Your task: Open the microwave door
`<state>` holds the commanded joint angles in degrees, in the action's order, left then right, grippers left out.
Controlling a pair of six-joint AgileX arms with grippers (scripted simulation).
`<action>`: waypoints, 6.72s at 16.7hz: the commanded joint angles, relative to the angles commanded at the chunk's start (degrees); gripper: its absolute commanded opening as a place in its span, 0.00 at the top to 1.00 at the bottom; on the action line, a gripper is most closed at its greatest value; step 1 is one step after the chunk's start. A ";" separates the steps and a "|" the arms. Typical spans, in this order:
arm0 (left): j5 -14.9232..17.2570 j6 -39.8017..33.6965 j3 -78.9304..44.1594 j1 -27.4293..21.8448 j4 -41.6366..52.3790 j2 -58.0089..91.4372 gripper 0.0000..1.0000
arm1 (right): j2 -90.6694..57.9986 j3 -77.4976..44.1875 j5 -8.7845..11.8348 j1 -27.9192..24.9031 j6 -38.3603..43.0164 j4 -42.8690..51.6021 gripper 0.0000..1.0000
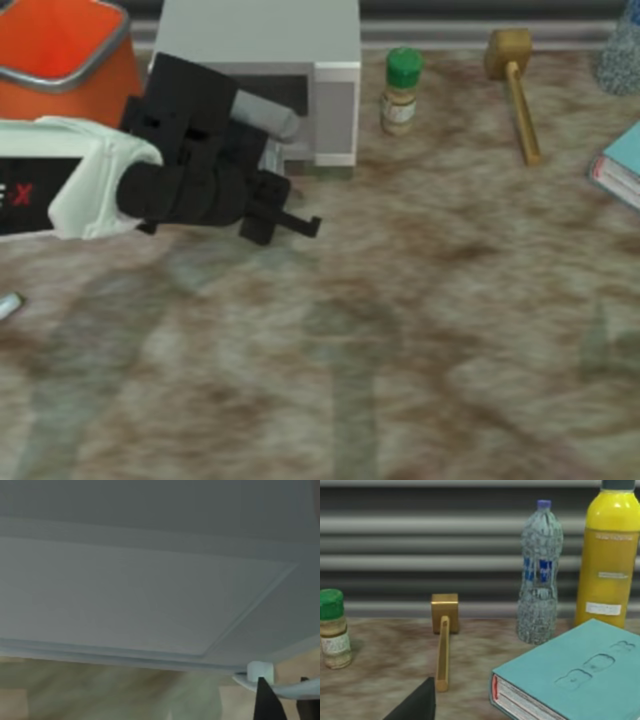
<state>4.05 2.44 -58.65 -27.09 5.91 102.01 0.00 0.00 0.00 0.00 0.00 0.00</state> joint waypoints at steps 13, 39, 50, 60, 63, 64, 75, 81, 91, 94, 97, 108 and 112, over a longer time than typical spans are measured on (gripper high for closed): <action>0.00 0.00 0.00 0.00 0.00 0.00 1.00 | 0.00 0.00 0.00 0.00 0.00 0.00 0.00; 2.46 2.88 1.29 1.22 0.07 -1.08 1.00 | 0.00 0.00 0.00 0.00 0.00 0.00 0.00; 2.46 2.88 1.29 1.22 0.07 -1.08 1.00 | 0.00 0.00 0.00 0.00 0.00 0.00 0.00; 5.07 6.00 2.45 2.59 0.38 -2.11 1.00 | 0.00 0.00 0.00 0.00 0.00 0.00 0.00; 5.07 6.00 2.45 2.59 0.38 -2.11 1.00 | 0.00 0.00 0.00 0.00 0.00 0.00 0.00; 5.07 6.00 2.45 2.59 0.38 -2.11 1.00 | 0.00 0.00 0.00 0.00 0.00 0.00 0.00; 5.07 6.00 2.45 2.59 0.38 -2.11 1.00 | 0.00 0.00 0.00 0.00 0.00 0.00 0.00; 5.07 6.00 2.45 2.59 0.38 -2.11 1.00 | 0.00 0.00 0.00 0.00 0.00 0.00 0.00; 7.67 9.10 3.35 3.98 0.88 -3.02 1.00 | 0.00 0.00 0.00 0.00 0.00 0.00 0.00; 7.85 9.40 3.45 4.12 0.95 -3.05 1.00 | 0.00 0.00 0.00 0.00 0.00 0.00 0.00; 7.85 9.40 3.45 4.12 0.95 -3.05 1.00 | 0.00 0.00 0.00 0.00 0.00 0.00 0.00; 7.85 9.40 3.45 4.12 0.95 -3.05 1.00 | 0.00 0.00 0.00 0.00 0.00 0.00 0.00; 7.85 9.40 3.45 4.12 0.95 -3.05 1.00 | 0.00 0.00 0.00 0.00 0.00 0.00 0.00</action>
<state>11.90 11.84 -55.20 -22.97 6.87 98.96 0.00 0.00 0.00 0.00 0.00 0.00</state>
